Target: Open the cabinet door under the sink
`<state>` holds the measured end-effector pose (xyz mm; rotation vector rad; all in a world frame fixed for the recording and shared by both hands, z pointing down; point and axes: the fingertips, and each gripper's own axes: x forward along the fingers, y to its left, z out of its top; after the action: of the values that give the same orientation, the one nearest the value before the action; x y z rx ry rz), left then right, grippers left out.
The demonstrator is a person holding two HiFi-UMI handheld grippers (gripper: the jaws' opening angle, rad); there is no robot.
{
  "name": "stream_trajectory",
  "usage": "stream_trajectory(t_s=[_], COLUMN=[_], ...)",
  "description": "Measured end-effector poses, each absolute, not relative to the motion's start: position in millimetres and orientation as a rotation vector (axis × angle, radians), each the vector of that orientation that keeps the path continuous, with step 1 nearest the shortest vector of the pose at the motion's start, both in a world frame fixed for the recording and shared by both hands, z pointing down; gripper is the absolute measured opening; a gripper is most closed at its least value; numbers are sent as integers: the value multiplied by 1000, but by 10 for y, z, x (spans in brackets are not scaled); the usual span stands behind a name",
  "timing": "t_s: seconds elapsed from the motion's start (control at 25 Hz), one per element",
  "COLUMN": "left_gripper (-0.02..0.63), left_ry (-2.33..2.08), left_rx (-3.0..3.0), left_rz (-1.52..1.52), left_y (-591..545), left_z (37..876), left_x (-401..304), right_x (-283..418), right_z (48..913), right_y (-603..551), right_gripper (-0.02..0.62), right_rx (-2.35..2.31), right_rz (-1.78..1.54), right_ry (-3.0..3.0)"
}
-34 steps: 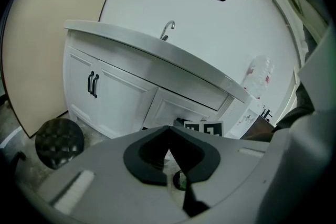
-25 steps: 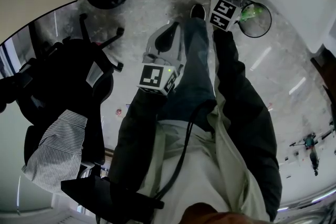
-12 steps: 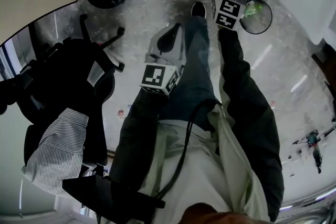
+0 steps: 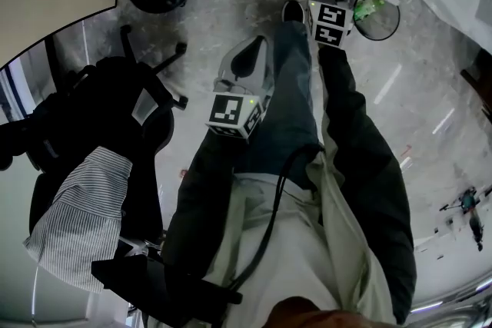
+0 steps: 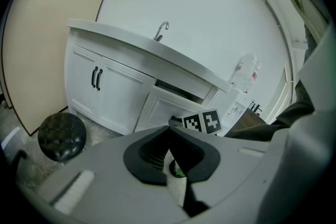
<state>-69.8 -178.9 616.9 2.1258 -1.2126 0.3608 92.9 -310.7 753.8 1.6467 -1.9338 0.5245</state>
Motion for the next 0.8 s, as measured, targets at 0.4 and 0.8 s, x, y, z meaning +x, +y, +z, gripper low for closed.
stream_trajectory(t_s=[0.4,0.8], left_gripper=[8,8], left_ry=[-1182,-1147], left_rx=[2130,2138], left_rz=[358,343], left_y=[-1215,-1018], left_z=[6063,6067], left_x=[-1008,-1254], right_x=[677,504], right_z=[7554,7577], right_y=[-2462,-2004], right_gripper=[117,115], right_rx=[1612,1571], right_rz=[539,626], right_ry=[-1924,-1872])
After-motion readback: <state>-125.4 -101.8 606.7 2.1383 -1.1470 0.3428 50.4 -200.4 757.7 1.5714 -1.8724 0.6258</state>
